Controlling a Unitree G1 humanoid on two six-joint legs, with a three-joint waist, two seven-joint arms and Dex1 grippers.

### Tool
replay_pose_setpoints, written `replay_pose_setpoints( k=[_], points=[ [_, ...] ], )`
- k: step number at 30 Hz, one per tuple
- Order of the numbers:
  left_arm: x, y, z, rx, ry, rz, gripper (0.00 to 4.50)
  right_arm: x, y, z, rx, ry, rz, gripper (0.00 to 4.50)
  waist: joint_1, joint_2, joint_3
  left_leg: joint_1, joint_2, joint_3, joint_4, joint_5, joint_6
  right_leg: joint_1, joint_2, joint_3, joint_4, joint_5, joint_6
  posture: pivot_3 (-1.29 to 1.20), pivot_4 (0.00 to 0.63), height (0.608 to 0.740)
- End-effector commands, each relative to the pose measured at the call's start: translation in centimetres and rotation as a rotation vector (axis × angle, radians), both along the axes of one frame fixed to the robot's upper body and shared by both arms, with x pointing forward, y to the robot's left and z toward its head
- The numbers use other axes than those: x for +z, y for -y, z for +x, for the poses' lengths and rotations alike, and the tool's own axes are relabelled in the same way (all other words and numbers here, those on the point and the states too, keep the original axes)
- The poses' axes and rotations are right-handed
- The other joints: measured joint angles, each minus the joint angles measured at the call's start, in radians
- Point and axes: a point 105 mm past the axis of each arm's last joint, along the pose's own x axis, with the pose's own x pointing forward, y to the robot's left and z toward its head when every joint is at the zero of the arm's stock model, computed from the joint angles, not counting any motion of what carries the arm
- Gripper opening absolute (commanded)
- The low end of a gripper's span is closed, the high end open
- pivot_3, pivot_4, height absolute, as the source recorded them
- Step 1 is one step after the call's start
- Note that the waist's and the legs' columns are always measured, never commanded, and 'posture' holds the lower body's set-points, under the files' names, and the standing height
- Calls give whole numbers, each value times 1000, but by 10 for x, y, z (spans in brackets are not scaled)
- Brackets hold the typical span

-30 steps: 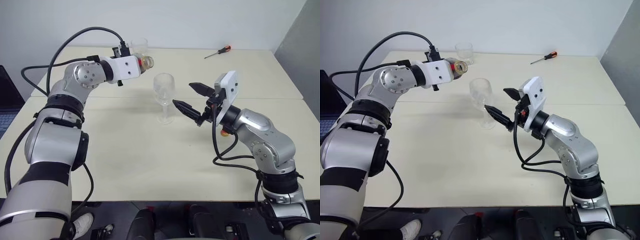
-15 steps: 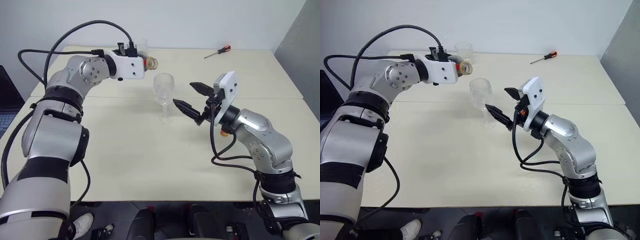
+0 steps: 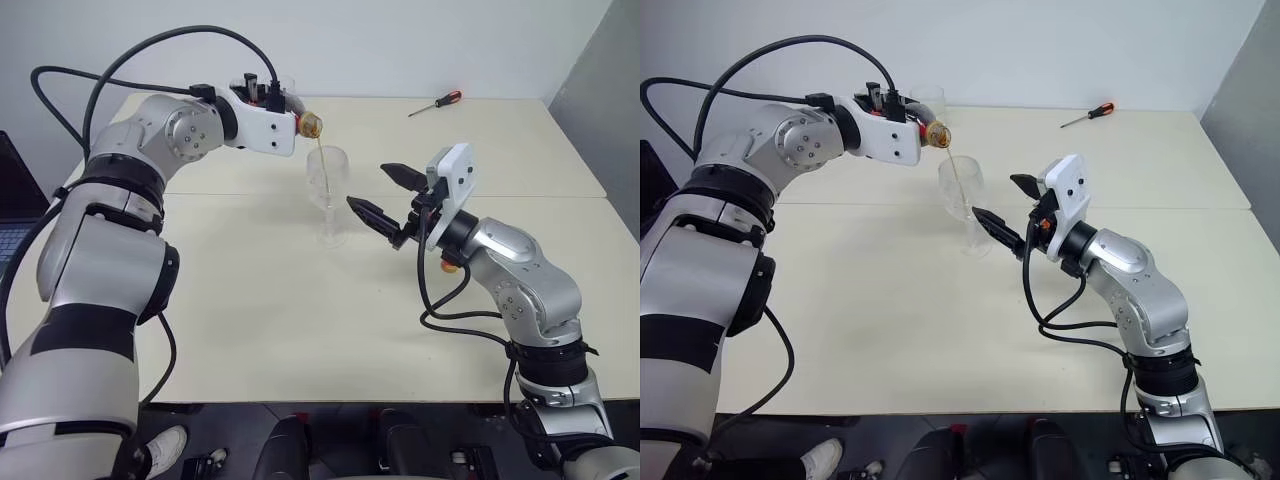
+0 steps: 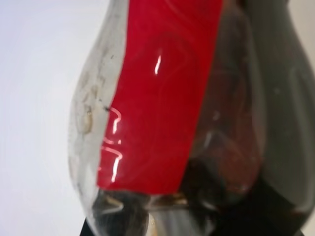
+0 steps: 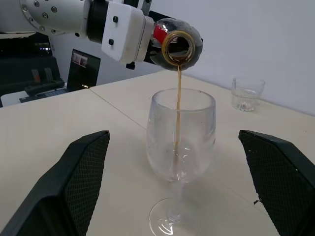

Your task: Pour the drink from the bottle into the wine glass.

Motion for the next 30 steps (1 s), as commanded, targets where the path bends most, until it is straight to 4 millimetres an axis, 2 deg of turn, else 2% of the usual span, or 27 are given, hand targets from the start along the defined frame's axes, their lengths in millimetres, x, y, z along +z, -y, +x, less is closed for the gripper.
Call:
replay_pose_setpoints(
  k=[1, 17, 30],
  points=[
    [32, 4, -5, -19, 99, 0, 1402, 16, 0, -3, 8, 70, 19, 4500, 0, 0, 0, 0, 0, 0, 0, 0, 0, 0, 0, 0, 0, 0, 0, 0, 150, 740],
    [42, 5, -5, -14, 137, 27, 1402, 18, -1, 0, 6, 73, 22, 4500, 0, 0, 0, 0, -1, 0, 0, 0, 0, 0, -1, 0, 0, 0, 0, 0, 150, 740],
    [42, 4, -4, 1, 141, 30, 1402, 18, 0, 2, 1, 72, 23, 4500, 0, 0, 0, 0, -2, 0, 0, 0, 0, 0, -1, 0, 1, 0, 0, 0, 150, 740]
  ],
)
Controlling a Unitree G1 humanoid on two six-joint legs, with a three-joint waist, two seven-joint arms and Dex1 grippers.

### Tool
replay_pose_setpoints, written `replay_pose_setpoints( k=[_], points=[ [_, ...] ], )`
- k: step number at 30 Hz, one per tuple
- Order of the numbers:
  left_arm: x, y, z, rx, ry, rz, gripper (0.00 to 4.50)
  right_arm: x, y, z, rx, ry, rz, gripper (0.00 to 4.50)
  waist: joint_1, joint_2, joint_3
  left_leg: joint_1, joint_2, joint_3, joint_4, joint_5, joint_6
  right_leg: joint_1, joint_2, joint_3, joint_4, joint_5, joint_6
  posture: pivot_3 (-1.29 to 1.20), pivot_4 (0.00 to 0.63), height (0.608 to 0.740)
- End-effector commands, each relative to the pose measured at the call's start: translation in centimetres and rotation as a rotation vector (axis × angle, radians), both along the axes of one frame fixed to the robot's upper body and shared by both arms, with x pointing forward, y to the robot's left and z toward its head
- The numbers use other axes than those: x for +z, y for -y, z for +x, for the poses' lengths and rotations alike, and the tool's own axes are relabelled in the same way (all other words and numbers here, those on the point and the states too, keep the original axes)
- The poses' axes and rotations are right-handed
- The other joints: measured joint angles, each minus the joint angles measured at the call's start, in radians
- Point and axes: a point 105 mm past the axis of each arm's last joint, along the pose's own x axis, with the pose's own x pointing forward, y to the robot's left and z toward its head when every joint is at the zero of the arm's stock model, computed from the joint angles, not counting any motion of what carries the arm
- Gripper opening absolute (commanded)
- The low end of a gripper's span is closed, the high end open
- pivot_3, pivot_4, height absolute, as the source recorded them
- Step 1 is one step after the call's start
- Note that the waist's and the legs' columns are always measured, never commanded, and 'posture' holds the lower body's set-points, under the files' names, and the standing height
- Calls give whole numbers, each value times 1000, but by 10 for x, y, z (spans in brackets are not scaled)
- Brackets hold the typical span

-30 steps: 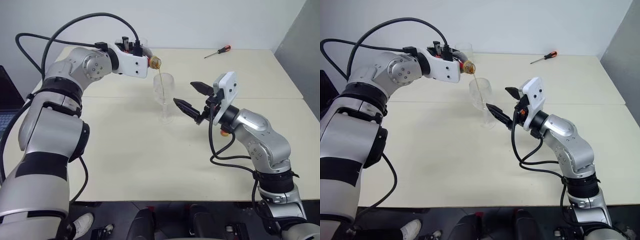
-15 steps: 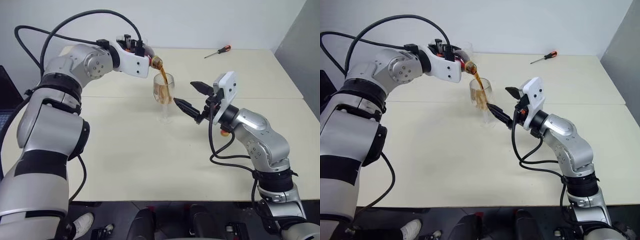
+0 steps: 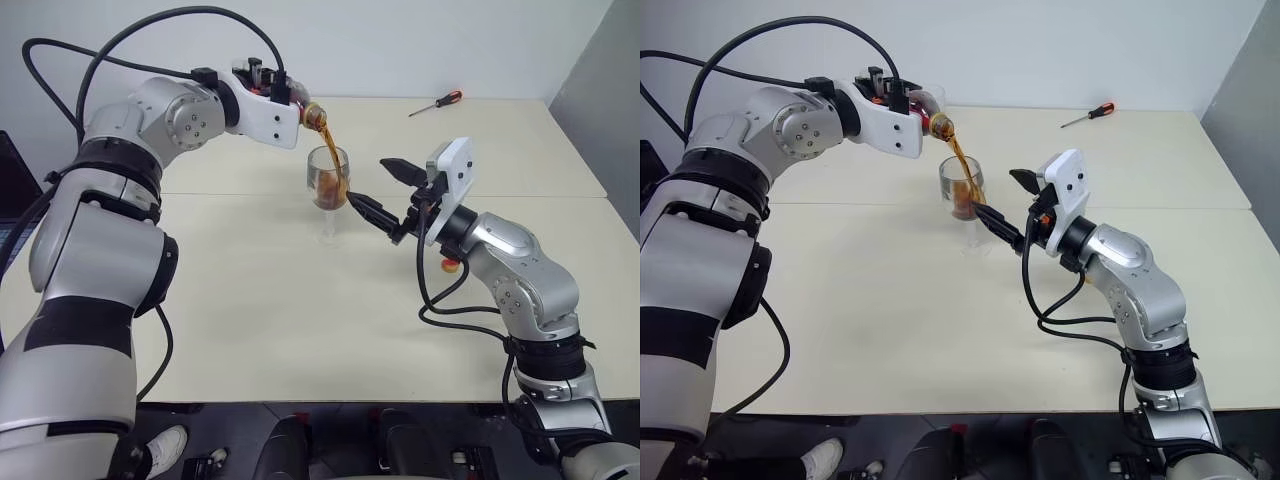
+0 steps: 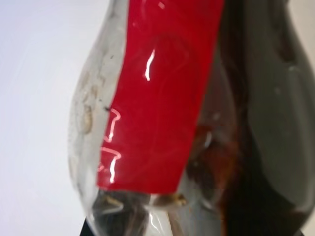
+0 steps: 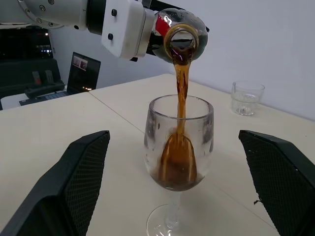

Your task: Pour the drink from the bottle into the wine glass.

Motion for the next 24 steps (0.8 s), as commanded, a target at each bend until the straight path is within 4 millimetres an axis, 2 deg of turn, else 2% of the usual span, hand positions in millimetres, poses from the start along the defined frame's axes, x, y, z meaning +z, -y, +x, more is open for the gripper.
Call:
replay_pose_setpoints(
  k=[1, 24],
  points=[
    [27, -1, -3, 4, 78, -22, 1402, 13, 1, -2, -2, 60, 16, 4500, 0, 0, 0, 0, 0, 0, 0, 0, 0, 0, 0, 0, 0, 0, 0, 0, 150, 740],
    [21, -4, -2, 11, 55, -24, 1402, 13, 1, -1, -3, 63, 17, 4500, 0, 0, 0, 0, -1, 0, 0, 0, 0, 0, -1, 0, 0, 0, 0, 0, 150, 740]
  ],
)
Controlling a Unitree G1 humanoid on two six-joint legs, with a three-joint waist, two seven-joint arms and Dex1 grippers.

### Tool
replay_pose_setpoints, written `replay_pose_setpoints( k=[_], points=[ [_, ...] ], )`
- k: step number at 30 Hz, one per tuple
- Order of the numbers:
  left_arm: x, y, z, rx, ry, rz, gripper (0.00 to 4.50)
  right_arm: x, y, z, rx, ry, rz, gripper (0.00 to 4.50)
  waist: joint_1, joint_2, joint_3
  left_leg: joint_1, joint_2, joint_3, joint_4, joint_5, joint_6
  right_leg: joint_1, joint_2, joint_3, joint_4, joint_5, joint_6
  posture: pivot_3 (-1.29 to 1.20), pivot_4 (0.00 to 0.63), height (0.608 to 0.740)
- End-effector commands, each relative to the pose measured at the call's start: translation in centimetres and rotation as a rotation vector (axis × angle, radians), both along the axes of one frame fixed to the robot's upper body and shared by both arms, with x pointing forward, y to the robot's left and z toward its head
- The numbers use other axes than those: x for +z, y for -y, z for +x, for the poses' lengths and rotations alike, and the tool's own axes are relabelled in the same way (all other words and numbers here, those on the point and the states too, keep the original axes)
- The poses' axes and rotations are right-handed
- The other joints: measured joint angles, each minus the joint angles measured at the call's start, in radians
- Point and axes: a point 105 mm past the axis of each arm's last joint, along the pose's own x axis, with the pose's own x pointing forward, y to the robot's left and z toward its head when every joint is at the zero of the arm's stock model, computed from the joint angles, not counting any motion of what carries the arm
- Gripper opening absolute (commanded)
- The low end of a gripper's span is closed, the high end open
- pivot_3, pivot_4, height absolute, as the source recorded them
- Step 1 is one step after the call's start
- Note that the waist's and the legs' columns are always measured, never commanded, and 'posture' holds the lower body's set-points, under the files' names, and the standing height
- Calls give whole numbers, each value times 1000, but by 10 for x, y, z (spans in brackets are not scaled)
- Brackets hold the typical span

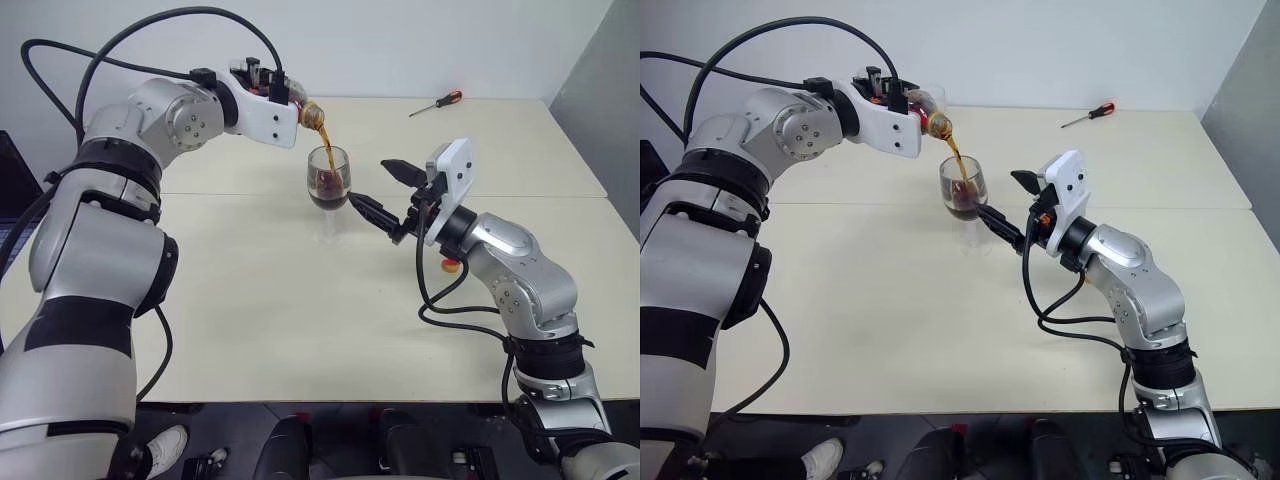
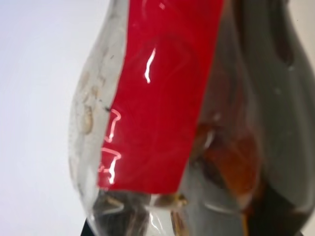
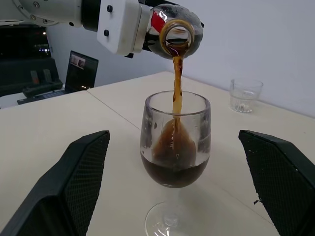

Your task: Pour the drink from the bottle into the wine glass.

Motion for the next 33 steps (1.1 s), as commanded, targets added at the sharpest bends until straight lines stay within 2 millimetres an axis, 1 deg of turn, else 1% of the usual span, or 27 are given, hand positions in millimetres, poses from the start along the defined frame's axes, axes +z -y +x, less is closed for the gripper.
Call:
replay_pose_setpoints(
  k=[1, 33],
  points=[
    [21, -1, -4, -4, 51, -23, 1402, 16, -1, -4, 7, 70, 17, 4500, 0, 0, 0, 0, 0, 0, 0, 0, 0, 0, 0, 0, 0, 0, 0, 0, 150, 740],
    [25, 3, -6, -24, 57, -11, 1402, 16, 0, -4, 7, 78, 11, 4500, 0, 0, 0, 0, -2, 0, 0, 0, 1, 0, -1, 0, 0, 0, 0, 0, 150, 740]
  ],
)
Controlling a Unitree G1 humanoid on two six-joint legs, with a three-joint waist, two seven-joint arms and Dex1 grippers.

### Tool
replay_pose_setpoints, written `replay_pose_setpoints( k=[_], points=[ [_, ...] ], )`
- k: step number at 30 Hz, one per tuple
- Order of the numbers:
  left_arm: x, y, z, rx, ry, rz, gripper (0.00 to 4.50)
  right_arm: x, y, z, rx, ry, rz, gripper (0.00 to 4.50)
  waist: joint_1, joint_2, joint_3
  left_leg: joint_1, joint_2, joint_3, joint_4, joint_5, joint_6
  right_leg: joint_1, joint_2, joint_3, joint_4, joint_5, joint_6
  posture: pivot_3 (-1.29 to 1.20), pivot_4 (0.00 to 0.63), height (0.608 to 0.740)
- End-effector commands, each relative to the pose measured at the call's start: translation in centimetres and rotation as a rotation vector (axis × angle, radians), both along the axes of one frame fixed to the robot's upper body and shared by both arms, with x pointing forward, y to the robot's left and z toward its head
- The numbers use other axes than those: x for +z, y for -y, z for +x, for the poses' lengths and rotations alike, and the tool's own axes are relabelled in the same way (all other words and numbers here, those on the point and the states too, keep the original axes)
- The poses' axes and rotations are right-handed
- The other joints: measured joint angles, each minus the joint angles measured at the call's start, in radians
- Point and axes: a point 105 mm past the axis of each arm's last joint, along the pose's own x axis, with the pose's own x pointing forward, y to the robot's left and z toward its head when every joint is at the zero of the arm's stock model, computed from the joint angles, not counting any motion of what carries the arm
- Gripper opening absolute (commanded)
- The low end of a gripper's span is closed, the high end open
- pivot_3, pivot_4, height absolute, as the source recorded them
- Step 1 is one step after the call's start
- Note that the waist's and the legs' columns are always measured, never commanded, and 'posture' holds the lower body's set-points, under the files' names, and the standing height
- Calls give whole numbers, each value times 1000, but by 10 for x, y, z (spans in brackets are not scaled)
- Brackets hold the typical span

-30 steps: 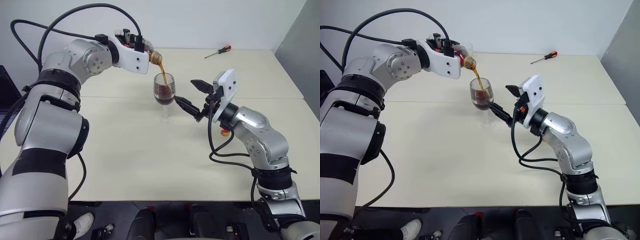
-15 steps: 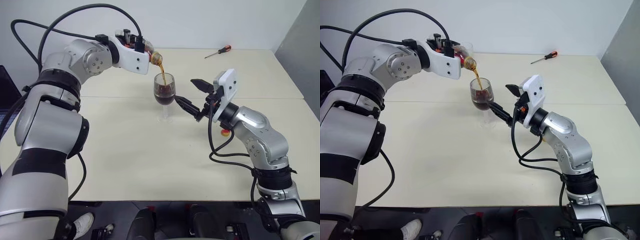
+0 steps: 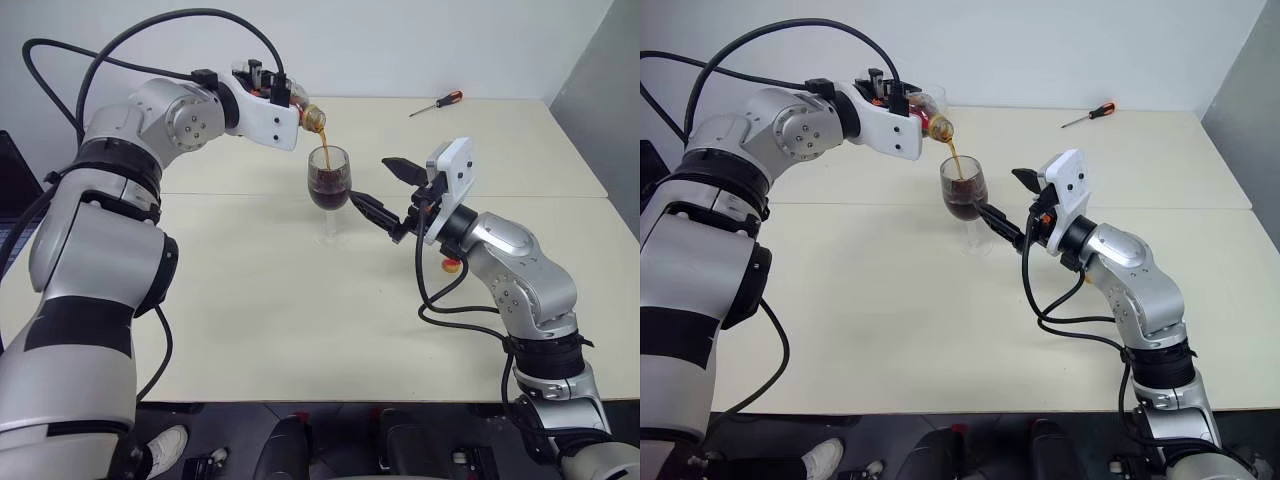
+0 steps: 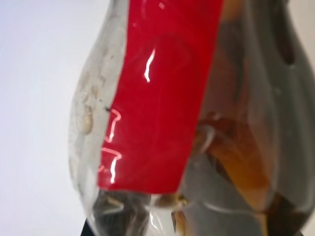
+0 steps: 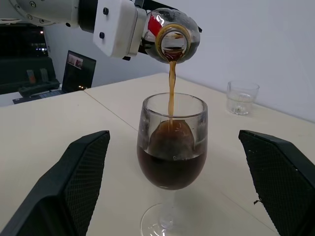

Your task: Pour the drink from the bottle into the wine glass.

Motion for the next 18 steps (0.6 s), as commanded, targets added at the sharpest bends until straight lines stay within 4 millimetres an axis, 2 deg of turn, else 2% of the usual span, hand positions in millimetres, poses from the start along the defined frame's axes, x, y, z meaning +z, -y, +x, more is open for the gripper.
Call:
replay_pose_setpoints(
  k=[1, 13, 18],
  points=[
    [27, 1, -4, -10, 67, -25, 1402, 15, -1, -4, 17, 62, 19, 4500, 0, 0, 0, 0, 0, 0, 0, 0, 0, 0, 0, 0, 0, 0, 0, 0, 150, 740],
    [27, 0, -5, -8, 59, -37, 1402, 15, -1, -4, 17, 62, 20, 4500, 0, 0, 0, 0, 0, 0, 0, 0, 0, 0, 0, 0, 0, 0, 0, 0, 150, 740],
    [22, 2, -3, -16, -34, -200, 1402, 16, -1, -4, 15, 62, 20, 4500, -1, 0, 0, 0, 0, 0, 0, 0, 0, 0, 0, 0, 0, 0, 0, 0, 150, 740]
  ],
)
